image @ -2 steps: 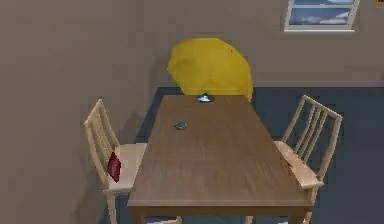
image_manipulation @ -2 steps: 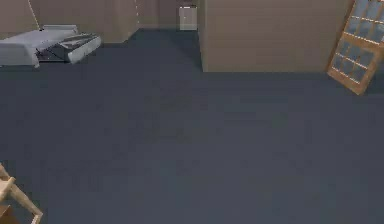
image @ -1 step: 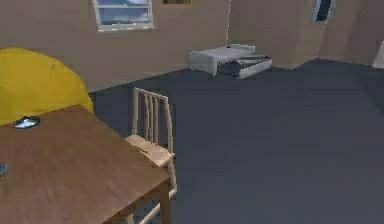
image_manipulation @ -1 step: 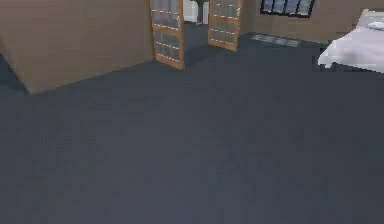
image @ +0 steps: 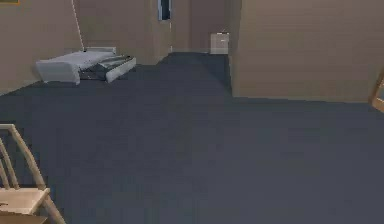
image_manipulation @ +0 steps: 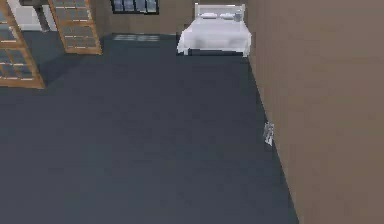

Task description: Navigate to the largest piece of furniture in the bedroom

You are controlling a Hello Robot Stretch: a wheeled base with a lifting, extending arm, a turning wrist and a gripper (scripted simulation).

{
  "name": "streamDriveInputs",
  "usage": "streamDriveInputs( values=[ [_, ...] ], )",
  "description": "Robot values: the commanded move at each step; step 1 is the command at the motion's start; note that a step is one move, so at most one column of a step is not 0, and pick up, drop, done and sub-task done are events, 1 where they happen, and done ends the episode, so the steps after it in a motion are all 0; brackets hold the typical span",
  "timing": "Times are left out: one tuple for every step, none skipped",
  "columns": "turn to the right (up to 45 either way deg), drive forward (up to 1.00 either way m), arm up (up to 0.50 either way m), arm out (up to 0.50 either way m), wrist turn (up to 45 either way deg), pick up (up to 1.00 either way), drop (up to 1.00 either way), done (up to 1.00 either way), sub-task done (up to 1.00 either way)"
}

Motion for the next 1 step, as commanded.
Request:
streamDriveInputs(
  values=[
    [0.0, 0.30, 0.00, 0.00, 0.0, 0.00, 0.00, 0.00, 0.00]
  ],
)
